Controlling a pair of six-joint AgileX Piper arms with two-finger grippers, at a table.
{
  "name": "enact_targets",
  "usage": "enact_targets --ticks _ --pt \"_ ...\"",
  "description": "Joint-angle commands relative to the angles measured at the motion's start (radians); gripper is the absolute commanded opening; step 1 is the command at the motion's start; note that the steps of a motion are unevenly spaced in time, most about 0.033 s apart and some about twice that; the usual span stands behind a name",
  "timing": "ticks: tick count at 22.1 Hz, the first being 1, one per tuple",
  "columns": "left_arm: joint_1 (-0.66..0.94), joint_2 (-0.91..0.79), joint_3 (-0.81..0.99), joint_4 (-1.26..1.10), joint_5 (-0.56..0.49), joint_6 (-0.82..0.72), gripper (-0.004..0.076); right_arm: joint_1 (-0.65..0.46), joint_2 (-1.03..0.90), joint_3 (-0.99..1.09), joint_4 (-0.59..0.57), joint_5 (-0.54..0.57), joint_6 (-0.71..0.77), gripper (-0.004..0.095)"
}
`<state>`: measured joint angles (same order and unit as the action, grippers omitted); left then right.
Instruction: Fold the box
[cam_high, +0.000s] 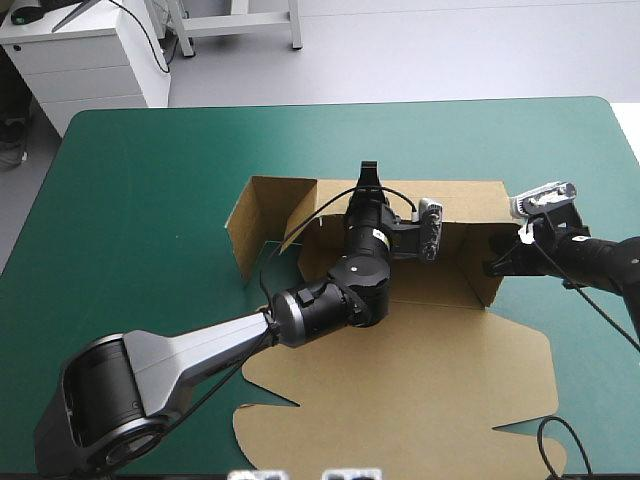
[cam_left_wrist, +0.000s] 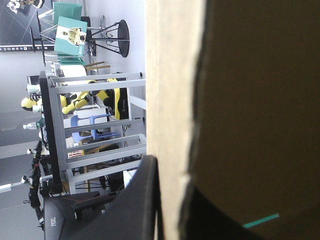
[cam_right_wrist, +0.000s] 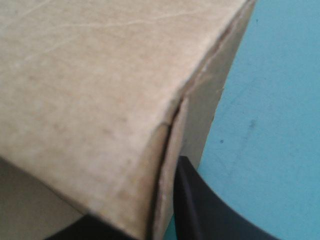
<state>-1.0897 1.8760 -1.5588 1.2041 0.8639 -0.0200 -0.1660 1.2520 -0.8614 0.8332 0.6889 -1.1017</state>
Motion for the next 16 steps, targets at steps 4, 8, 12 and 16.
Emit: enact_targets --ticks 4,8,12,16 --pt "-0.010 -0.039 -0.009 -0.057 0.006 -0.020 -0.0008 -0.003 -0.011 -0.024 0.070 -0.017 -0.002 0.0003" --pt "-0.010 -0.039 -0.009 -0.057 0.006 -0.012 0.0014 -0.003 -0.011 -0.024 0.055 -0.017 0.036 0.0003" --pt "-0.012 -0.039 -0.009 -0.057 0.008 -0.012 0.0188 -0.003 -0.011 -0.024 0.007 -0.021 0.085 0.0002" --pt "-0.012 -0.039 -0.009 -0.057 0.012 -0.013 0.0351 -0.003 -0.011 -0.024 -0.043 -0.021 0.117 0.0003"
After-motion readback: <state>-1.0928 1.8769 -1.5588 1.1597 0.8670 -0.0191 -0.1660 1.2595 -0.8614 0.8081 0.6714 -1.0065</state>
